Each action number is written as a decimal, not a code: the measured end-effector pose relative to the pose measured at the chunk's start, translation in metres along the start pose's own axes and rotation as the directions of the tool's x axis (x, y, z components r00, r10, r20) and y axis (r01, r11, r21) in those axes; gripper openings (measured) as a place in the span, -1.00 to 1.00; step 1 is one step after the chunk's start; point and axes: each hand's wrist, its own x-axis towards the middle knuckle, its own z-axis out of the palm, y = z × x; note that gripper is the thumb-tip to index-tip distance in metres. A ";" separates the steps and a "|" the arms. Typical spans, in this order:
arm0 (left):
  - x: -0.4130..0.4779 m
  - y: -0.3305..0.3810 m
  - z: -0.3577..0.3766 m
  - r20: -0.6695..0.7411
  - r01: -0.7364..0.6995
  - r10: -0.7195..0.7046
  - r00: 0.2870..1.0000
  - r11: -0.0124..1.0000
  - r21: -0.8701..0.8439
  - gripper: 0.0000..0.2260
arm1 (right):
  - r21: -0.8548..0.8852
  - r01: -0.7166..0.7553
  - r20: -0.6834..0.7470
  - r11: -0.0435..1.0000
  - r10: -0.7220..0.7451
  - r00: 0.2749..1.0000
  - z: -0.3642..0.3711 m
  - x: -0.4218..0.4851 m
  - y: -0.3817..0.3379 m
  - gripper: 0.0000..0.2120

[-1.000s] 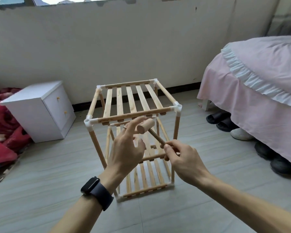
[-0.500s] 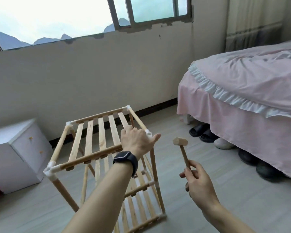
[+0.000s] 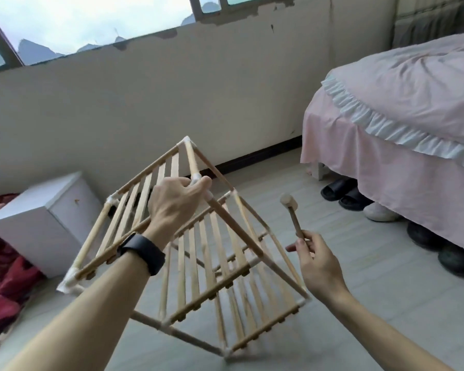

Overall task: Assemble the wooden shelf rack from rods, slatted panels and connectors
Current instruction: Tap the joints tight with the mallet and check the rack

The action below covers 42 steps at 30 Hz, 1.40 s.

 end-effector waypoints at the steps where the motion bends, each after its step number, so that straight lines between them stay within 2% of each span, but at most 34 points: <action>1: -0.005 -0.006 -0.013 -0.024 0.019 -0.021 1.000 0.998 -0.055 -0.59 | -0.024 0.033 0.006 0.999 -0.033 0.999 0.004 0.003 -0.004 -0.88; 5: -0.036 -0.043 -0.046 -0.094 0.132 -0.168 0.981 0.944 -0.303 -0.70 | -0.139 0.168 0.068 0.976 -0.160 0.985 0.028 0.015 -0.020 -0.88; 9: -0.079 -0.097 -0.041 -0.107 0.223 -0.297 0.949 0.870 -0.440 -0.66 | -0.178 0.237 0.165 0.955 -0.208 0.964 0.062 0.012 -0.019 -0.89; 12: -0.125 -0.148 -0.016 -0.029 0.354 -0.425 0.905 0.788 -0.503 -0.59 | -0.294 0.289 0.195 0.911 -0.238 0.951 0.079 0.004 0.000 -0.88; 15: -0.173 -0.190 0.016 0.079 0.491 -0.539 0.839 0.686 -0.537 -0.47 | -0.370 0.291 0.257 0.882 -0.204 0.945 0.083 -0.003 0.025 -0.86; 19: -0.215 -0.218 0.053 0.164 0.551 -0.580 0.798 0.591 -0.590 -0.43 | -0.397 0.352 0.336 0.848 -0.223 0.915 0.081 -0.020 0.037 -0.70; 22: -0.223 -0.228 0.064 0.201 0.556 -0.555 0.807 0.599 -0.576 -0.39 | -0.398 0.371 0.360 0.839 -0.229 0.904 0.085 -0.029 0.018 -0.83; 24: -0.225 -0.234 0.067 0.213 0.552 -0.530 0.821 0.640 -0.535 -0.33 | -0.222 0.230 0.467 0.947 -0.104 0.878 0.095 -0.034 -0.007 -0.82; 25: -0.226 -0.239 0.068 0.206 0.543 -0.520 0.829 0.658 -0.523 -0.33 | -0.097 0.095 0.558 0.991 -0.025 0.830 0.101 -0.038 -0.022 -0.76; 27: -0.234 -0.246 0.069 0.174 0.519 -0.509 0.843 0.685 -0.512 -0.44 | 0.082 -0.141 0.704 0.987 0.042 0.709 0.112 -0.043 -0.050 -0.54; 28: -0.239 -0.249 0.070 0.159 0.504 -0.498 0.853 0.702 -0.503 -0.50 | 0.127 -0.210 0.747 0.969 0.046 0.663 0.117 -0.044 -0.061 -0.48; 31: -0.254 -0.257 0.075 0.161 0.463 -0.440 0.884 0.765 -0.448 -0.72 | 0.177 -0.289 0.821 0.941 0.021 0.571 0.135 -0.045 -0.080 -0.53; 33: -0.261 -0.262 0.079 0.190 0.472 -0.433 0.881 0.781 -0.409 -0.84 | 0.139 -0.238 0.832 0.961 0.017 0.555 0.150 -0.047 -0.087 -0.57; 35: -0.265 -0.266 0.080 0.192 0.483 -0.444 0.875 0.785 -0.388 -0.82 | 0.087 -0.086 0.801 0.992 -0.018 0.599 0.165 -0.054 -0.089 -0.67; 37: -0.266 -0.268 0.082 0.173 0.473 -0.440 0.881 0.812 -0.343 -0.76 | 0.042 0.099 0.751 0.994 -0.097 0.654 0.176 -0.063 -0.087 -0.67; 39: -0.266 -0.271 0.085 0.155 0.474 -0.448 0.881 0.816 -0.331 -0.76 | 0.016 0.274 0.721 0.962 -0.201 0.663 0.187 -0.069 -0.086 -0.72; 42: -0.267 -0.276 0.089 0.169 0.514 -0.488 0.856 0.774 -0.370 -0.78 | -0.046 0.460 0.725 0.887 -0.287 0.626 0.206 -0.078 -0.084 -0.74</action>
